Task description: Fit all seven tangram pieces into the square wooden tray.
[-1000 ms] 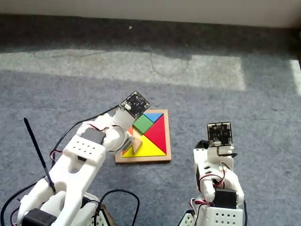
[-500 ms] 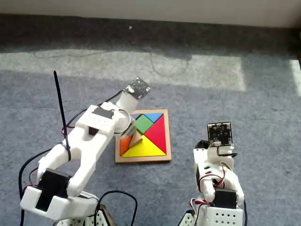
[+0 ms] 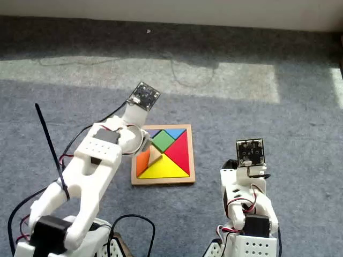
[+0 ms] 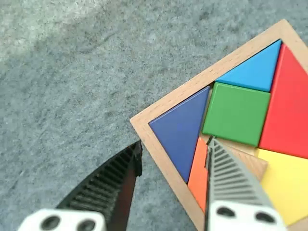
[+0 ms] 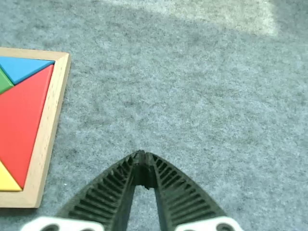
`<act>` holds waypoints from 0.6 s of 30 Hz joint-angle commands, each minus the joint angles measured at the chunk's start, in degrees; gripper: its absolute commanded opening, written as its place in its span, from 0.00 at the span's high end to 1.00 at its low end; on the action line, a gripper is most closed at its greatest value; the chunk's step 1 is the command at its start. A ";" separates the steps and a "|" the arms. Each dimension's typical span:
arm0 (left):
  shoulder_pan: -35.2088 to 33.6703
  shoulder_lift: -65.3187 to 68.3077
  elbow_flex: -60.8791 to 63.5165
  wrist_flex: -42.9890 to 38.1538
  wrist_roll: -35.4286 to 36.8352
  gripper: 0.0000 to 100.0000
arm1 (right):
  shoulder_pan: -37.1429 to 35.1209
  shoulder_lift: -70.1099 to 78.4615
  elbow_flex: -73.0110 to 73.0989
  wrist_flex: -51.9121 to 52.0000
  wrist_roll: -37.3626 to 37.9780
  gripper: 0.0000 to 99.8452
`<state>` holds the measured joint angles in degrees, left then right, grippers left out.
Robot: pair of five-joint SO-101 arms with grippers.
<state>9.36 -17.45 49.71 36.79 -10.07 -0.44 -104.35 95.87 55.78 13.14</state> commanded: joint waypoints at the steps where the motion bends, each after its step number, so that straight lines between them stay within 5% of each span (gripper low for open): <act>1: 4.09 -9.36 4.88 -0.88 0.35 0.78 | 0.66 -0.75 7.52 -1.10 0.62 0.99; 8: 7.96 -11.82 8.57 -0.88 -2.46 0.78 | 0.66 -0.75 7.52 -1.10 0.62 0.99; 18: 7.43 1.45 1.19 -0.88 -2.55 0.78 | 0.66 -0.75 7.52 -1.10 0.62 0.99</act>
<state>16.04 -20.53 56.31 36.53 -12.09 -0.44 -104.35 95.87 55.78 13.14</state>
